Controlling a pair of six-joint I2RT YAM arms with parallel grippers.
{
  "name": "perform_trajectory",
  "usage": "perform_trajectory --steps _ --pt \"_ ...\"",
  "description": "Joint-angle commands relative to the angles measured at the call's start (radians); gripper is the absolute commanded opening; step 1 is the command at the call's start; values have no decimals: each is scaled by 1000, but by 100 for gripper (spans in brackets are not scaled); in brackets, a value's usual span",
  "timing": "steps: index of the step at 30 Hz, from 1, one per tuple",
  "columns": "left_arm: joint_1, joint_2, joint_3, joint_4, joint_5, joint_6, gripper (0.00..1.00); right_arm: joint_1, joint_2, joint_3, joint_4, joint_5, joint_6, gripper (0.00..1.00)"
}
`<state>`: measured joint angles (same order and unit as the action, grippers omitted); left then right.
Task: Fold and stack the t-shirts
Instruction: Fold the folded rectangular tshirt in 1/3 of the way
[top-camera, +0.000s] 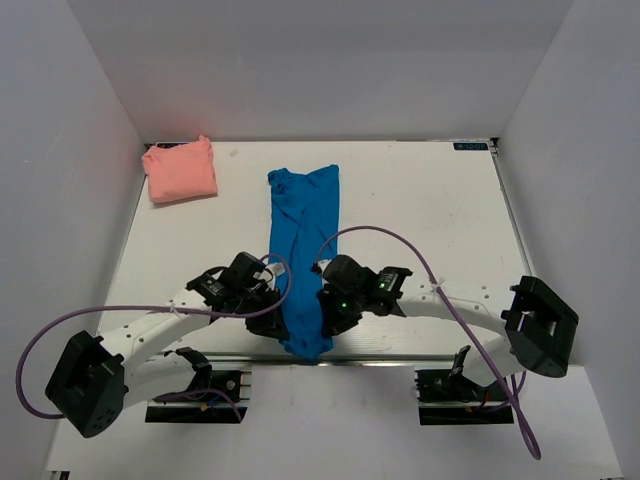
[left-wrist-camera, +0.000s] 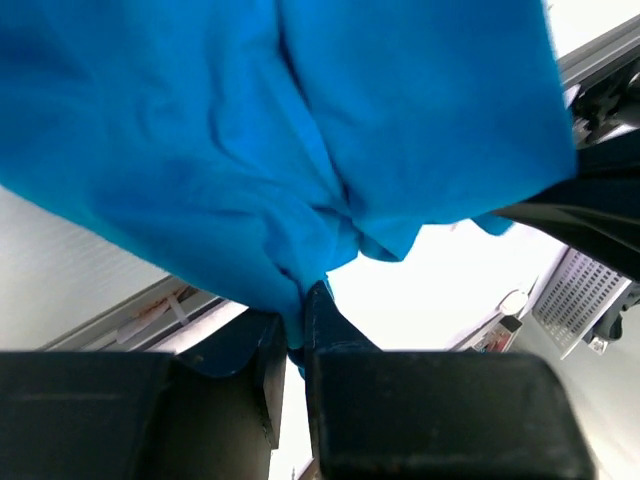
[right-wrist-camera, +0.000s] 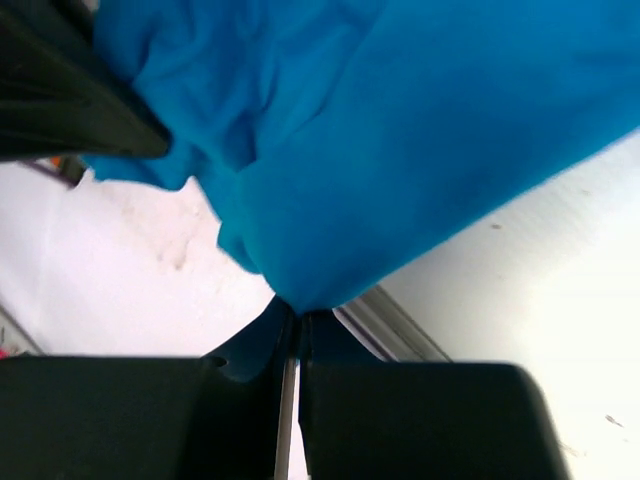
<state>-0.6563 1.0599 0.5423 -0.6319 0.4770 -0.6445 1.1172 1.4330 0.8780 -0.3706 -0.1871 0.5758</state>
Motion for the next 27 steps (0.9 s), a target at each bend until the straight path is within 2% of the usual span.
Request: perform_trajectory --steps 1,4,7,10,14,21,27 --pt "9 14 86 30 -21 22 20 -29 -17 48 -76 90 16 0" --pt "20 43 133 40 -129 13 18 -57 -8 68 -83 175 42 0" --pt "20 66 197 63 -205 -6 13 -97 15 113 -77 183 44 0" --pt "20 66 217 115 -280 -43 13 -135 56 151 -74 183 33 0" --pt "29 110 258 115 -458 -76 11 -201 124 226 -79 216 18 0" --pt "47 221 395 132 -584 -50 10 -301 188 302 -88 196 -7 0" --pt "93 278 445 141 -649 -32 5 -364 231 357 -82 152 -56 0"
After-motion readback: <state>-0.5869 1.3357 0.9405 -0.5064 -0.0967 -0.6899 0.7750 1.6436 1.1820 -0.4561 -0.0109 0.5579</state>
